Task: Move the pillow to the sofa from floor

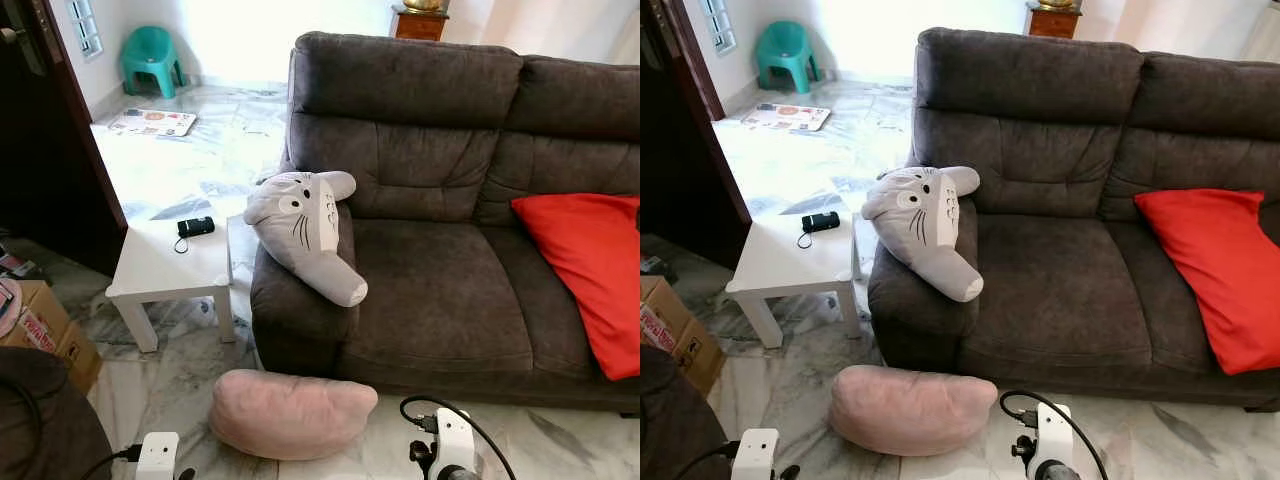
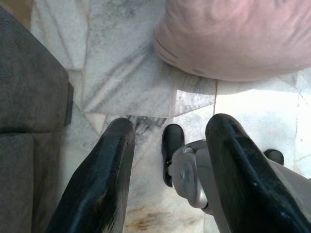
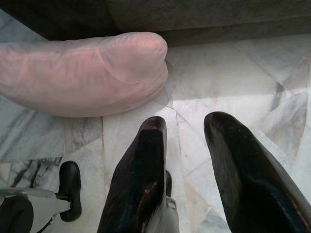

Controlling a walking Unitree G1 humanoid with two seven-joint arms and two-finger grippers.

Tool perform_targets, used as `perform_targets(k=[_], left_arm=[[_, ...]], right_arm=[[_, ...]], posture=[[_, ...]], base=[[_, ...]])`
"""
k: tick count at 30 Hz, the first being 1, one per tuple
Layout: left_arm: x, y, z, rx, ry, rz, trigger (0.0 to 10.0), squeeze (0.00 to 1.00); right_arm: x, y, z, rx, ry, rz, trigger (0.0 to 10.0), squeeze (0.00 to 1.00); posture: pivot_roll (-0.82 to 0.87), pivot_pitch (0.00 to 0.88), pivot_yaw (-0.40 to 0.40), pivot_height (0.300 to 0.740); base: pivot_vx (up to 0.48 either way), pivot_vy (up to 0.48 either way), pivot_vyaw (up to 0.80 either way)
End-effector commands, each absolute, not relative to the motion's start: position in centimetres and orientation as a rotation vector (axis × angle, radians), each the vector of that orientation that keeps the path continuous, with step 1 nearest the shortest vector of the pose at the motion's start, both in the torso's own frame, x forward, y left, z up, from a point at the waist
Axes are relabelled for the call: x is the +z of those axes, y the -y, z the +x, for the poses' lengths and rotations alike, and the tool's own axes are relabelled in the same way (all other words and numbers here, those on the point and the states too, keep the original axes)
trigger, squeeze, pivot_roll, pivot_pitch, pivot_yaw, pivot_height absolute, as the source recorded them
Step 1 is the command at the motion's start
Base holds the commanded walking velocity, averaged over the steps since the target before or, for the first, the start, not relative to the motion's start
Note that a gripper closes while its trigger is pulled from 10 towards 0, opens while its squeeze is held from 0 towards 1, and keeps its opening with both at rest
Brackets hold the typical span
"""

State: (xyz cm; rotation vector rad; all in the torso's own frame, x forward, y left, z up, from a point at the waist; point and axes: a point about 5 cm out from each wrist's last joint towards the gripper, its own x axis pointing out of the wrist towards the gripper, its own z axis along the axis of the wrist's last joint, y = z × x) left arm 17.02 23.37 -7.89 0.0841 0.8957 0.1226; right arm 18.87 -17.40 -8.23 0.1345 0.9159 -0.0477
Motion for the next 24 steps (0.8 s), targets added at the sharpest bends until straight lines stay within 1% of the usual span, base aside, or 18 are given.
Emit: perform_targets(k=[1, 9, 24], left_arm=[[-8.0, -23.07, 16.94, 0.124, -0.897, 0.075, 10.0, 0.0], [-8.0, -23.05, 16.98, 0.126, -0.899, 0.082, 10.0, 0.0], [-7.96, -22.96, 17.1, 0.133, -0.893, 0.073, 10.0, 0.0]], right_arm=[[-7.98, 17.62, 19.31, -0.047, -0.9, 0.127, 10.0, 0.0], [-7.97, 17.55, 19.35, -0.044, -0.903, 0.129, 10.0, 0.0], [-8.11, 17.7, 19.08, -0.049, -0.914, 0.128, 10.0, 0.0]], posture=[[0.19, 0.0, -0.113, 0.74], [0.19, 0.0, -0.115, 0.74], [0.19, 0.001, -0.12, 0.74]], base=[[0.0, 0.0, 0.0], [0.0, 0.0, 0.0], [0.288, 0.0, 0.0]])
